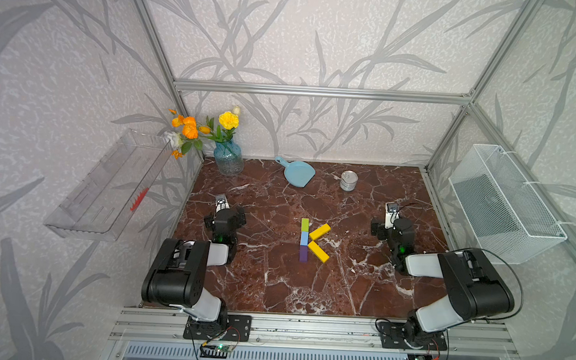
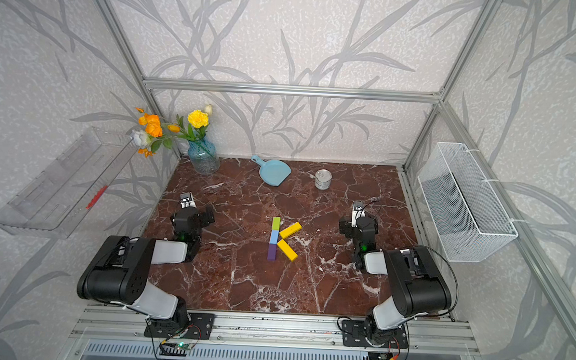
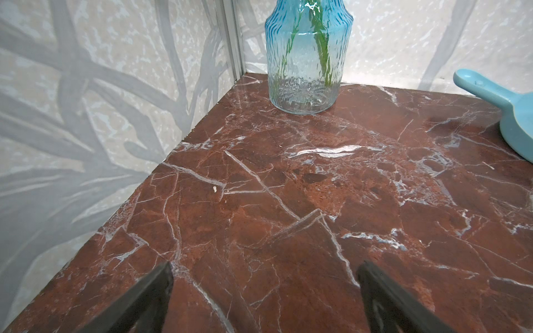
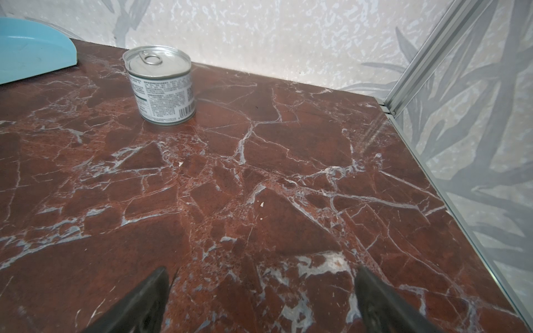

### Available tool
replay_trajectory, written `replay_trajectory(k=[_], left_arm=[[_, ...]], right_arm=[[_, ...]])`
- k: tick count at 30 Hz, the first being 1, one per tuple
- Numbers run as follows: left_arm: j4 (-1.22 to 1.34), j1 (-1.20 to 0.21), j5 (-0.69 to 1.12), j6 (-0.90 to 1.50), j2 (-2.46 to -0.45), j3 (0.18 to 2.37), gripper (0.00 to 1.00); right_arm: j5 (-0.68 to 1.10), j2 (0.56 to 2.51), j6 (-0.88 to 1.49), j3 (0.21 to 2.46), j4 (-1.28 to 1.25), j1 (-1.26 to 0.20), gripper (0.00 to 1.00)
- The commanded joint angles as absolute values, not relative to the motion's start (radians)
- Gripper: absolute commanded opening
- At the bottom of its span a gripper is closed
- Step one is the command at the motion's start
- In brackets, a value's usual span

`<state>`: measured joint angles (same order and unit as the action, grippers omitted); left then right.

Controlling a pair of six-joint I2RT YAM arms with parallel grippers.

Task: Assemble the letter k with building blocks
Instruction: Reset both arms

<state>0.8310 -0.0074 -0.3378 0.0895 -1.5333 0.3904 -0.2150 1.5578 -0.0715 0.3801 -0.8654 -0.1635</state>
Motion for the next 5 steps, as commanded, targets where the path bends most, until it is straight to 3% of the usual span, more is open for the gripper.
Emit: replay_trajectory(k=[1,5], left_arm=[[0.834,-0.007,-0.33,0.094,-1.526,0.396,1.0],[0.833,-0.007,-0.328,0.094,-1.525,0.395,1.0]], right_arm=[[-0.207,1.542,-0.072,0.394,-0.864,-0.16,0.99],[-0.207,1.541,-0.071,0.394,-0.863,-0.16,0.99]])
